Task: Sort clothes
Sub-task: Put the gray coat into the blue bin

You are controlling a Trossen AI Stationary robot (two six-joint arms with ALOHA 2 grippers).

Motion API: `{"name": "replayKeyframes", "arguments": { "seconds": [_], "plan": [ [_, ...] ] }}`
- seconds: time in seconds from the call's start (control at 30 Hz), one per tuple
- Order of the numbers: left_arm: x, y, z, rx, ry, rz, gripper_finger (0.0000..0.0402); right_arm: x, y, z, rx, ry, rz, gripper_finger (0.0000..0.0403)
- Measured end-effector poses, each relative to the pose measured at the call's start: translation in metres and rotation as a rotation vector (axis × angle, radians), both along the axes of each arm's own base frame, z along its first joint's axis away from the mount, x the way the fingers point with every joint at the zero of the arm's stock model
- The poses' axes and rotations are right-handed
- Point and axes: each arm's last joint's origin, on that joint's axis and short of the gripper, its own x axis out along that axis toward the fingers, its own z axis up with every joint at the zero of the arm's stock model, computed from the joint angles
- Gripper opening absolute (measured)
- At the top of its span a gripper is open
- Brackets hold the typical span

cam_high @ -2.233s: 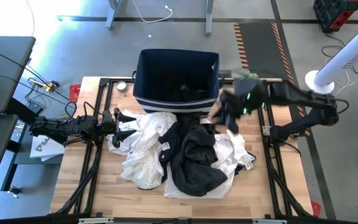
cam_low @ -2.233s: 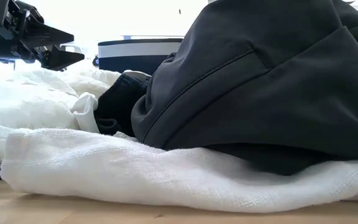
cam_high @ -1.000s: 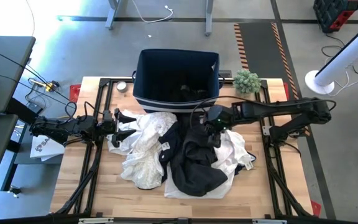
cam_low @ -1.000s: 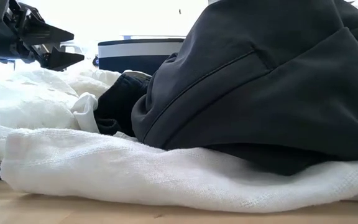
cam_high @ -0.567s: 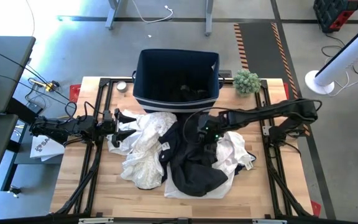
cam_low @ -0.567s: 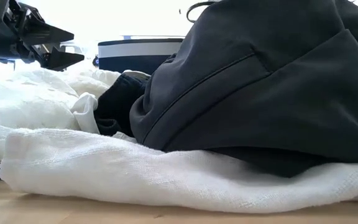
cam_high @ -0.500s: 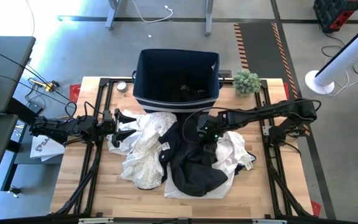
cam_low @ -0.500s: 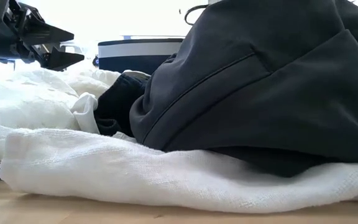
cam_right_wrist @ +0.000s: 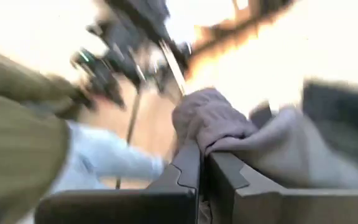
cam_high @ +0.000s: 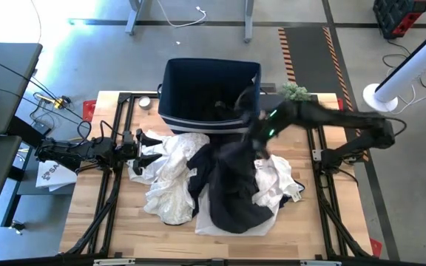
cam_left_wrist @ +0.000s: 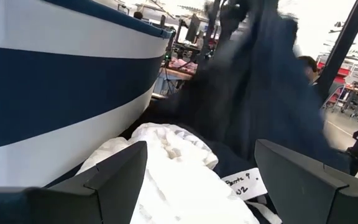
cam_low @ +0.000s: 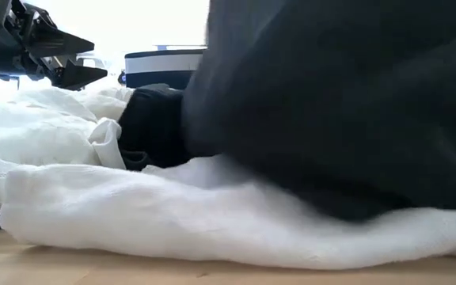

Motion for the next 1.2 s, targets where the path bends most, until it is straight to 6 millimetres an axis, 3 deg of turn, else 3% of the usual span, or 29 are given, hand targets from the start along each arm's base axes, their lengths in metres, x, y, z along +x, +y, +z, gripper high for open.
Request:
{"name": "replayKeyframes", "arguments": {
  "seconds": [0.2,0.3,0.4,0.5,0.63,0.77,0.87,0.97,1.07,1.2],
  "plan": [
    [0.0,0.0,0.0,0.0,0.0,0.0,0.0296,-0.027,-0.019,0.138,-0.144,-0.607,-0.124,0.0004],
    [0.0,0.0,0.0,0.0,0.0,0.0,0.0296,-0.045,-0.026,0.194,-0.288,-0.947,-0.237,0.0003],
    [0.0,0.0,0.0,0.001,0.001,0.0,0.0296,-0.061,-0.037,0.236,-0.455,-1.253,-0.409,0.0002],
    [0.0,0.0,0.0,0.001,0.001,0.0,0.0296,-0.069,-0.053,0.26,-0.584,-1.429,-0.689,0.0002],
    [0.0,0.0,0.0,0.001,0.0,0.0,0.0296,-0.056,-0.091,0.246,-0.588,-1.484,-0.885,0.0001],
    [0.0,0.0,0.0,0.001,0.0,0.001,0.0296,-0.016,-0.136,0.21,-0.388,-1.227,-0.863,0.0001],
    [0.0,0.0,0.0,0.001,0.001,0.001,0.0296,0.018,-0.16,0.175,-0.342,-0.991,-0.784,0.0001],
    [0.0,0.0,0.0,0.001,0.001,0.001,0.0296,0.045,-0.173,0.145,-0.264,-0.8,-0.746,0.0001],
    [0.0,0.0,0.0,0.0,0.0,0.001,0.0296,0.066,-0.179,0.124,-0.178,-0.717,-0.711,0.0001],
    [0.0,0.0,0.0,0.0,0.0,0.0,0.0296,0.088,-0.174,0.117,-0.019,-0.807,-0.593,0.0001]
  ]
}}
